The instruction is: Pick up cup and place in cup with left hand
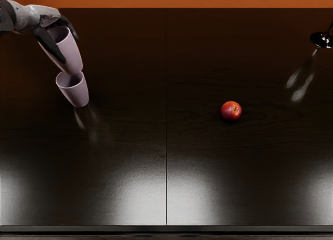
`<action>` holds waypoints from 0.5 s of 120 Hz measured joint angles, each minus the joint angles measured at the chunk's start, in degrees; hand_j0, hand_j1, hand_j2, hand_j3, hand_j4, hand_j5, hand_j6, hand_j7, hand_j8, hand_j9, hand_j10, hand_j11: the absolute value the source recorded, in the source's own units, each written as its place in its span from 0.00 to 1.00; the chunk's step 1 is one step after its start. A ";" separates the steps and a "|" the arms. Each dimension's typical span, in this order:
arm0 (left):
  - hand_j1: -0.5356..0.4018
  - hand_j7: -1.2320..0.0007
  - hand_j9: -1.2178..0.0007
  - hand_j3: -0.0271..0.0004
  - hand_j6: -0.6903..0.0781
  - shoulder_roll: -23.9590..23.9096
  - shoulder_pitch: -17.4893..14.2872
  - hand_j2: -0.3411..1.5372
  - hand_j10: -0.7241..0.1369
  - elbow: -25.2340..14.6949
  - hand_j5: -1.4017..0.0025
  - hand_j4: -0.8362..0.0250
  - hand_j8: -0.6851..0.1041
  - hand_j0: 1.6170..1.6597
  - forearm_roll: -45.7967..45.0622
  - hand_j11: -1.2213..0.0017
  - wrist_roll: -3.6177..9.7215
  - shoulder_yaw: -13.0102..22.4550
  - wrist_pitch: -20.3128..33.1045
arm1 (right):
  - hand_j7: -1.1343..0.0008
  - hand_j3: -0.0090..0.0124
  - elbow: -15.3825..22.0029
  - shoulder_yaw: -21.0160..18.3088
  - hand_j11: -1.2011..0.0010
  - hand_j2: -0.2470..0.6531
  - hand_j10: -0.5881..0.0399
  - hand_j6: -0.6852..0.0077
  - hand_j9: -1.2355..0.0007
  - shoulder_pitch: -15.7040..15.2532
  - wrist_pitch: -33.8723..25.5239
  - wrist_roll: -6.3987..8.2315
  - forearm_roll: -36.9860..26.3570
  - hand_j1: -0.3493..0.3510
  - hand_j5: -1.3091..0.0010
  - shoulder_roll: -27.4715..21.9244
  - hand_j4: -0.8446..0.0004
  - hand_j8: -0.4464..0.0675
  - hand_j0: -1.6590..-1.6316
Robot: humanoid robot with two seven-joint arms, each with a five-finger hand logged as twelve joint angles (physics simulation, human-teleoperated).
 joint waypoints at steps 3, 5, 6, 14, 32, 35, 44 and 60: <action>0.38 0.32 0.29 0.99 0.68 0.23 0.12 0.22 0.61 -0.10 0.39 0.45 0.75 0.73 -0.12 0.31 0.00 0.00 -0.03 | 1.00 0.42 0.00 0.00 1.00 0.27 0.94 0.99 1.00 0.01 0.00 0.00 0.00 0.00 1.00 0.00 1.00 0.87 0.04; 0.37 0.32 0.29 0.99 0.69 0.33 0.13 0.22 0.61 -0.15 0.39 0.45 0.76 0.73 -0.16 0.31 0.00 0.01 -0.04 | 1.00 0.42 0.00 0.00 1.00 0.27 0.94 0.99 1.00 0.02 0.00 0.00 -0.01 0.00 1.00 0.00 1.00 0.87 0.04; 0.37 0.31 0.29 0.99 0.69 0.34 0.14 0.22 0.62 -0.18 0.39 0.45 0.76 0.72 -0.17 0.31 0.00 0.01 -0.04 | 1.00 0.42 0.00 0.00 1.00 0.27 0.94 0.99 1.00 0.03 0.00 0.00 0.00 0.00 1.00 0.00 1.00 0.87 0.04; 0.37 0.31 0.28 0.99 0.70 0.45 0.81 0.23 0.62 -0.31 0.38 0.46 0.77 0.72 -0.28 0.30 0.00 0.00 -0.04 | 1.00 0.42 0.01 0.00 1.00 0.27 0.94 0.99 1.00 0.05 0.00 0.00 0.00 0.00 1.00 0.00 1.00 0.87 0.04; 0.35 0.30 0.27 0.99 0.72 1.23 1.26 0.24 0.65 -0.50 0.37 0.48 0.79 0.71 -0.58 0.29 0.00 -0.03 -0.10 | 1.00 0.42 0.01 0.00 1.00 0.27 0.94 0.99 1.00 0.08 0.00 0.00 0.00 0.00 1.00 0.00 1.00 0.87 0.04; 0.35 0.30 0.27 0.99 0.73 1.28 1.28 0.24 0.65 -0.56 0.37 0.48 0.80 0.71 -0.62 0.28 -0.01 -0.03 -0.11 | 1.00 0.42 0.02 0.00 1.00 0.27 0.94 0.99 1.00 0.08 0.01 0.00 0.00 0.00 1.00 0.00 1.00 0.87 0.04; 0.35 0.29 0.26 0.99 0.73 1.27 2.03 0.24 0.66 -0.70 0.37 0.49 0.80 0.70 -0.67 0.28 -0.01 -0.03 -0.11 | 1.00 0.42 0.05 0.00 1.00 0.27 0.94 0.99 1.00 0.10 0.00 0.00 0.00 0.00 1.00 0.00 1.00 0.87 0.04; 0.36 0.28 0.25 0.99 0.75 1.25 2.07 0.23 0.66 -0.77 0.34 0.51 0.80 0.69 -0.74 0.27 0.00 -0.03 -0.27 | 1.00 0.42 0.09 0.00 1.00 0.27 0.94 0.99 1.00 0.11 0.01 0.00 0.00 0.00 1.00 0.00 1.00 0.87 0.04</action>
